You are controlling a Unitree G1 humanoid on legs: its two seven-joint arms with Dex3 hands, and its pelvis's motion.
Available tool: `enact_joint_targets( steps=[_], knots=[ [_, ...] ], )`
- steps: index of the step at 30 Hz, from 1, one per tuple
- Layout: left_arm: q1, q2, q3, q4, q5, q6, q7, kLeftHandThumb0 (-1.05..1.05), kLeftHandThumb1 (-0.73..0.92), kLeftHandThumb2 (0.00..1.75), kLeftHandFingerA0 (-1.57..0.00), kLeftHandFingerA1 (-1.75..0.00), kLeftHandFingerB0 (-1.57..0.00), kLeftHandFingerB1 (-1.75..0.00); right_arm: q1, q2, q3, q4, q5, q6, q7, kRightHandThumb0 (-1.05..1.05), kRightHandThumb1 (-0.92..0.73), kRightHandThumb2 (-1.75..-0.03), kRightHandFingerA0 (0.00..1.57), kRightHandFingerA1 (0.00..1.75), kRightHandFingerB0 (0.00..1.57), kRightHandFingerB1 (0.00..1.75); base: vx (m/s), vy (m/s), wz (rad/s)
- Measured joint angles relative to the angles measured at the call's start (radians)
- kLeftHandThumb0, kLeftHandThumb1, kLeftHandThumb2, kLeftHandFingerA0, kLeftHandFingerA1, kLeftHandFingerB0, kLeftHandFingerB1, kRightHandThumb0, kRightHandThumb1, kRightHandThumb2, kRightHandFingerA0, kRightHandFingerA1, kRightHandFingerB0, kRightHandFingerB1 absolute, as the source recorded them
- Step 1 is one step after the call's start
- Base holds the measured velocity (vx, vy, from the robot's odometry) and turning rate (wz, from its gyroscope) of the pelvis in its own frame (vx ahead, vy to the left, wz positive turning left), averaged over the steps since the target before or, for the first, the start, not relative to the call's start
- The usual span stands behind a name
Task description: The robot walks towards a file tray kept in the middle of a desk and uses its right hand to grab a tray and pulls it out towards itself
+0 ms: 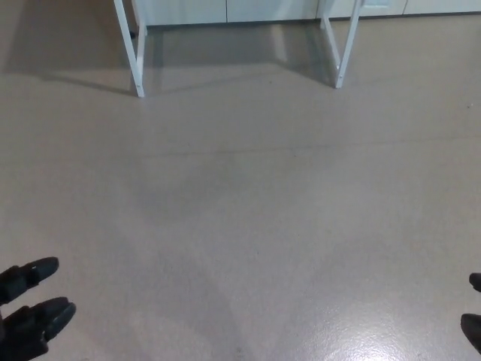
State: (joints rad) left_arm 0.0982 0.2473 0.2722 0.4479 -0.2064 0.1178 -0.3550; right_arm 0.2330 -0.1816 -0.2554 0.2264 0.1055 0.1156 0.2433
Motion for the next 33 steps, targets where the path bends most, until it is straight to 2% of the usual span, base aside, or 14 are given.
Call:
enact_joint_targets(
  steps=[2,3,6,9,10,14,15,17,19,21,22,23,24,33],
  knots=[
    [0.017,0.000,0.000,-0.009,-0.005,0.005,-0.005,-0.30,0.45,0.53,-0.47,-0.42,-0.43,-0.37,0.012,0.000,0.007,0.000,0.000,0.000,0.002,-0.21,-0.57,-0.56,0.50,0.53,0.44,0.47,0.00,0.000,0.00],
    [0.024,0.000,0.000,-0.012,-0.008,0.006,-0.007,-0.37,0.42,0.62,-0.42,-0.46,-0.41,-0.43,0.017,0.000,0.008,-0.001,0.001,0.000,0.003,-0.21,-0.57,-0.56,0.52,0.54,0.44,0.47,0.00,0.000,0.00],
    [0.054,-0.001,0.000,-0.016,-0.012,0.008,-0.015,-0.29,0.45,0.54,-0.46,-0.42,-0.44,-0.37,0.041,0.001,0.011,-0.002,0.004,0.000,0.006,-0.21,-0.56,-0.56,0.51,0.54,0.43,0.47,0.07,-0.003,-0.10],
    [0.104,0.000,0.001,-0.025,-0.013,0.011,-0.020,-0.30,0.45,0.53,-0.46,-0.42,-0.43,-0.37,0.088,0.003,0.017,-0.004,0.005,-0.002,0.013,-0.24,-0.56,-0.56,0.51,0.53,0.44,0.47,0.02,0.000,0.07],
    [0.127,0.001,0.002,-0.031,-0.014,0.011,-0.024,-0.37,0.41,0.62,-0.43,-0.47,-0.43,-0.43,0.113,0.002,0.021,-0.004,0.005,-0.007,0.016,-0.23,-0.56,-0.56,0.50,0.53,0.44,0.47,0.00,-0.002,0.69],
    [0.227,-0.009,0.000,-0.038,-0.014,0.011,-0.040,-0.30,0.47,0.54,-0.46,-0.42,-0.42,-0.37,0.208,0.000,0.032,0.000,0.003,-0.026,0.025,-0.23,-0.56,-0.56,0.52,0.55,0.46,0.48,0.02,0.003,0.00],
    [0.240,-0.008,0.000,-0.038,-0.013,0.011,-0.043,-0.36,0.41,0.63,-0.43,-0.47,-0.40,-0.43,0.223,0.001,0.035,0.001,0.003,-0.031,0.027,-0.22,-0.56,-0.56,0.52,0.55,0.47,0.48,0.00,0.000,0.00],
    [0.261,-0.007,-0.003,-0.039,-0.012,0.011,-0.047,-0.36,0.41,0.63,-0.44,-0.48,-0.41,-0.44,0.247,0.002,0.040,0.004,0.003,-0.044,0.031,-0.24,-0.55,-0.56,0.54,0.56,0.46,0.49,0.02,0.142,-0.06],
    [0.263,-0.007,-0.006,-0.039,-0.012,0.011,-0.049,-0.28,0.46,0.53,-0.48,-0.42,-0.44,-0.37,0.248,0.002,0.042,0.009,0.003,-0.056,0.031,-0.26,-0.55,-0.56,0.54,0.56,0.45,0.49,0.12,0.242,-0.27],
    [0.259,-0.010,-0.012,-0.037,-0.011,0.014,-0.050,-0.36,0.41,0.63,-0.45,-0.48,-0.41,-0.44,0.241,0.005,0.045,0.012,0.003,-0.066,0.030,-0.25,-0.55,-0.56,0.55,0.56,0.46,0.49,0.12,0.331,-0.48],
    [0.252,-0.001,-0.009,-0.042,-0.011,0.013,-0.049,-0.30,0.46,0.53,-0.49,-0.42,-0.44,-0.37,0.238,0.013,0.051,0.012,0.003,-0.069,0.032,-0.23,-0.55,-0.56,0.54,0.56,0.47,0.50,0.05,0.199,-0.34],
    [0.245,0.008,-0.005,-0.043,-0.011,0.011,-0.048,-0.38,0.40,0.63,-0.44,-0.47,-0.40,-0.44,0.236,0.017,0.052,0.012,0.003,-0.071,0.033,-0.24,-0.56,-0.56,0.53,0.56,0.46,0.49,0.13,0.215,0.06],
    [0.238,0.012,-0.005,-0.044,-0.011,0.011,-0.048,-0.31,0.46,0.53,-0.47,-0.42,-0.43,-0.37,0.237,0.017,0.052,0.012,0.003,-0.073,0.034,-0.24,-0.56,-0.56,0.52,0.56,0.46,0.48,0.14,0.183,0.00],
    [0.225,0.017,-0.012,-0.036,-0.010,0.011,-0.048,-0.34,0.44,0.53,-0.47,-0.42,-0.43,-0.37,0.224,0.016,0.052,0.023,0.002,-0.089,0.038,-0.23,-0.56,-0.56,0.51,0.54,0.47,0.48,0.20,0.010,0.09]
  ],
)
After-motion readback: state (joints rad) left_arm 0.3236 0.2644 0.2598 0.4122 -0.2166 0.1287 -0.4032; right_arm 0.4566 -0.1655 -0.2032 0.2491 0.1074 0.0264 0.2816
